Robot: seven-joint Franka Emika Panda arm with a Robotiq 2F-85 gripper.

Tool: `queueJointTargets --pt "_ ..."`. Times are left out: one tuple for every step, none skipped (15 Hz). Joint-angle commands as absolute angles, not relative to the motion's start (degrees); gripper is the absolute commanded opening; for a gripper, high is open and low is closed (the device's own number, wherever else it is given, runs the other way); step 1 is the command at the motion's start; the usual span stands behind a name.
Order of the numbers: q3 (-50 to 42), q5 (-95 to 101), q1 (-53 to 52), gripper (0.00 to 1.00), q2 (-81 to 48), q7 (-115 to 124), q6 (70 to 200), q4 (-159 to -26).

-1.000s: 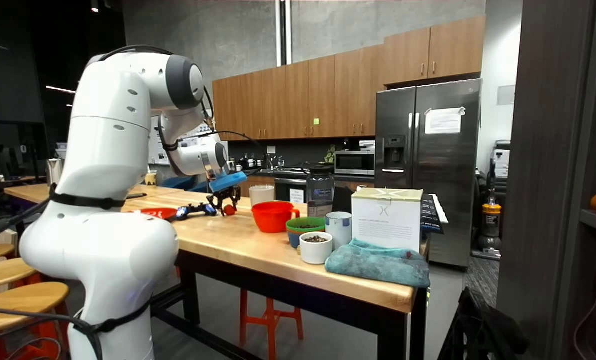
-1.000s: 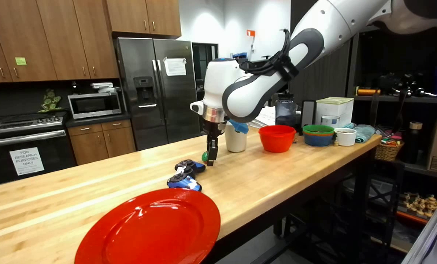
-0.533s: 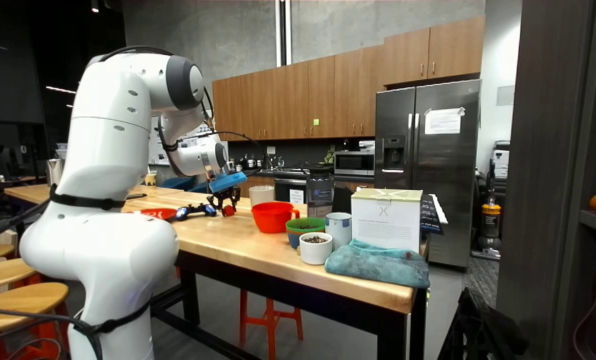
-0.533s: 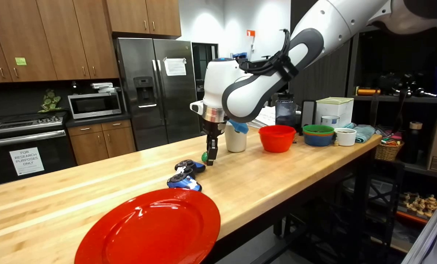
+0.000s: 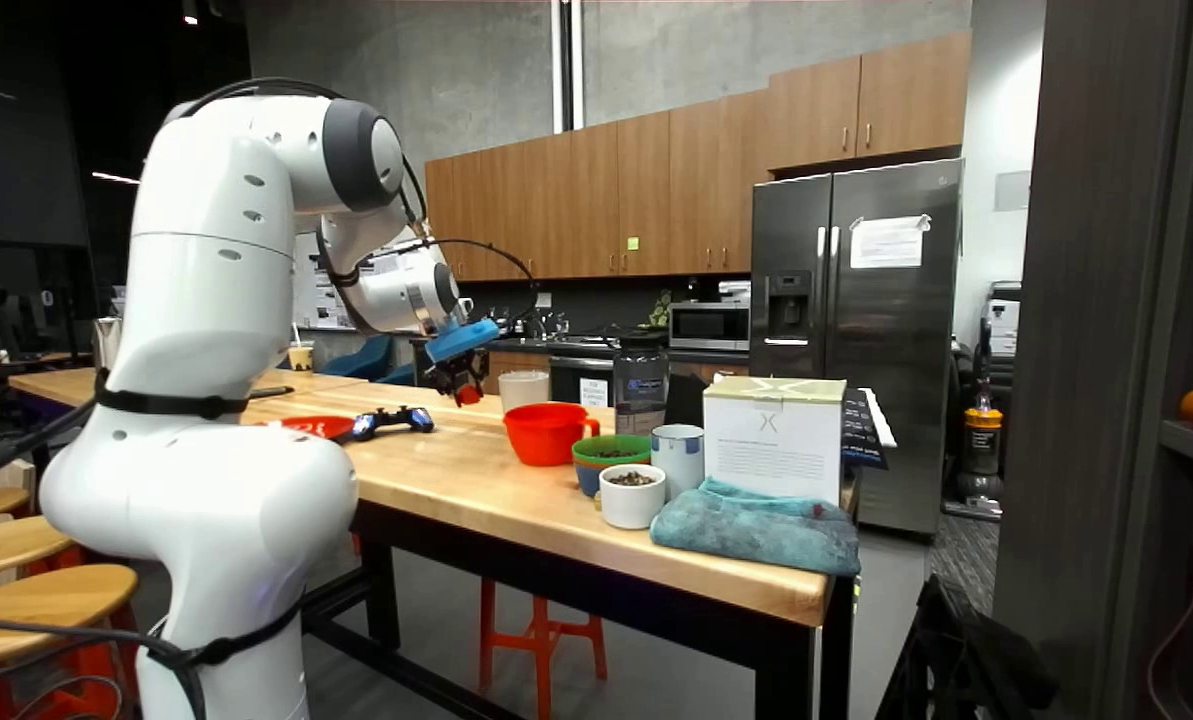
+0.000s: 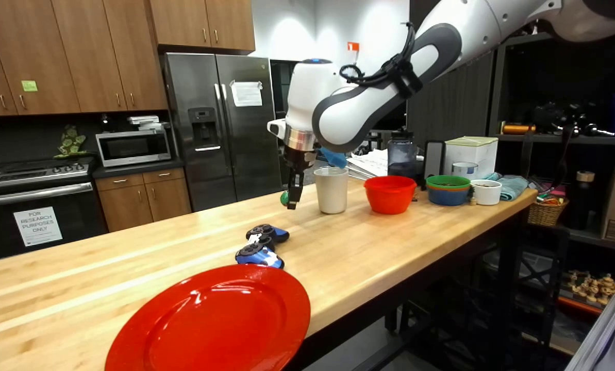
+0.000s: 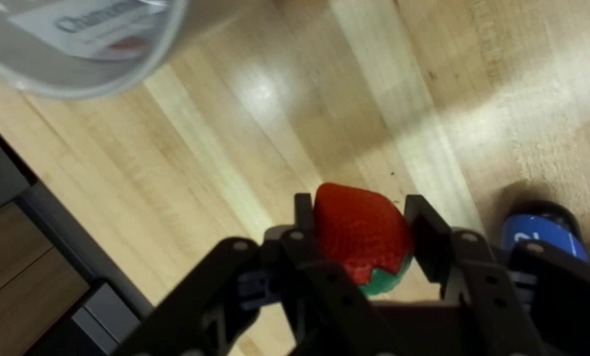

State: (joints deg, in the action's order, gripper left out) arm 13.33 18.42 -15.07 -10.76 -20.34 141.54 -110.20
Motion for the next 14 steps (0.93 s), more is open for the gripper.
queueJointTargets --pt "12.18 22.03 -14.84 0.23 -6.89 -18.59 137.47 -108.97" --pt "11.93 23.2 -14.73 0.23 -6.23 -18.38 136.22 -108.47" --pt "11.68 24.43 -14.62 0.23 -5.6 -17.89 135.34 -108.22" --pt "11.39 25.98 -14.56 0.23 -4.9 -16.97 134.32 -108.02" --pt "11.13 27.52 -14.49 0.23 -4.34 -15.81 133.58 -107.87" --pt "10.87 29.52 -14.42 0.23 -3.88 -14.24 133.02 -107.71" --pt "10.55 32.08 -14.27 0.23 -3.32 -12.21 132.79 -107.8" --pt "10.26 34.75 -14.19 0.23 -2.88 -10.05 132.5 -107.79" --pt "10.06 37.3 -14.02 0.23 -2.49 -7.96 132.36 -107.84" --pt "10.01 39.33 -13.84 0.23 -2.2 -6.26 131.88 -107.75" --pt "9.98 41.29 -13.66 0.23 -1.91 -4.55 131.34 -107.78" --pt "10.03 42.6 -13.47 0.23 -1.68 -3.4 130.54 -107.78" --pt "10.12 43.9 -13.33 0.23 -1.47 -2.31 129.61 -107.79" --pt "10.18 45.37 -13.21 0.23 -1.09 -1.42 128.35 -107.9"
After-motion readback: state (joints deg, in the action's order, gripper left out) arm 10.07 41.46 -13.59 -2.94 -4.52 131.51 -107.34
